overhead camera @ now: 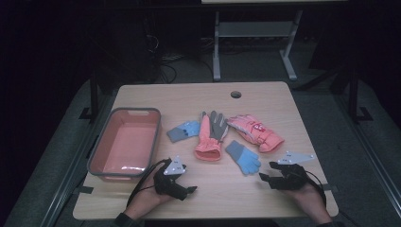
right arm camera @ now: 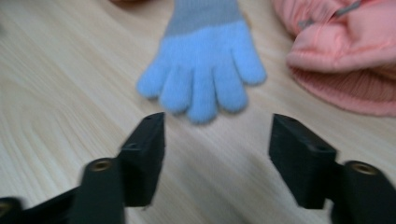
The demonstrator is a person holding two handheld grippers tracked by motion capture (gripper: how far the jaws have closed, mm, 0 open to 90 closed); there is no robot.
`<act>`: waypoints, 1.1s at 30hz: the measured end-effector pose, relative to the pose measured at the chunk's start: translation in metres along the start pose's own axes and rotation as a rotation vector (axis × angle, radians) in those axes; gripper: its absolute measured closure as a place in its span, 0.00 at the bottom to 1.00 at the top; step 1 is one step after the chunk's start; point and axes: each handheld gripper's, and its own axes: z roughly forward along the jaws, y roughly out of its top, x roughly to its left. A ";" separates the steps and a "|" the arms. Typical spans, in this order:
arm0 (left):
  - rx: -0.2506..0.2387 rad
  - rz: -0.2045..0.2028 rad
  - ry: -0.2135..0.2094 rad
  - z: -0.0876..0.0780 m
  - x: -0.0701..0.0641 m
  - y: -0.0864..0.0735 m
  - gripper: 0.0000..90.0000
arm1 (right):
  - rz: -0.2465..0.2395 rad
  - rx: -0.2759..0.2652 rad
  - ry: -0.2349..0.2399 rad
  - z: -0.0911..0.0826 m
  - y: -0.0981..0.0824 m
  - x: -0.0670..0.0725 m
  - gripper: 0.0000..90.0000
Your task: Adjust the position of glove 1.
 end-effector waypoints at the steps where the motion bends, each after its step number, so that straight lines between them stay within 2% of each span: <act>1: -0.001 0.000 -0.002 0.000 0.000 0.000 0.14 | 0.004 -0.007 0.007 -0.001 0.002 0.000 0.51; 3: -0.002 -0.004 -0.007 0.000 0.000 0.000 0.14 | 0.008 -0.019 0.012 -0.003 0.006 -0.001 0.63; 4: -0.002 -0.004 -0.007 0.000 0.000 0.000 0.14 | 0.008 -0.019 0.012 -0.003 0.006 -0.001 0.63; 5: -0.003 -0.005 -0.010 0.000 0.001 0.000 0.14 | 0.015 -0.020 0.024 -0.003 0.007 -0.001 0.69; 6: -0.005 -0.004 -0.013 0.000 0.001 0.000 0.14 | 0.023 -0.022 0.044 -0.002 0.011 -0.001 0.79; 7: -0.005 -0.004 -0.013 0.000 0.001 0.000 0.14 | 0.023 -0.022 0.044 -0.002 0.011 -0.001 0.79; 8: -0.004 -0.004 -0.013 0.000 0.001 0.000 0.14 | 0.024 -0.023 0.051 -0.001 0.013 -0.002 0.84; 9: -0.002 -0.001 -0.010 0.000 0.001 0.000 0.14 | 0.027 -0.027 0.066 0.001 0.018 -0.003 0.93; 11: 0.002 0.007 -0.006 0.000 0.001 0.000 0.13 | 0.038 -0.019 0.076 0.004 0.022 -0.004 1.00; 19: 0.003 0.009 -0.009 0.000 0.001 0.000 0.14 | 0.042 -0.024 0.113 0.015 0.039 -0.011 1.00; 29: 0.004 0.009 -0.007 0.000 0.001 0.000 0.14 | 0.034 -0.040 0.097 0.024 0.055 -0.014 1.00; 33: 0.007 0.012 -0.011 0.000 0.002 0.000 0.14 | 0.026 -0.036 0.105 0.036 0.063 -0.011 1.00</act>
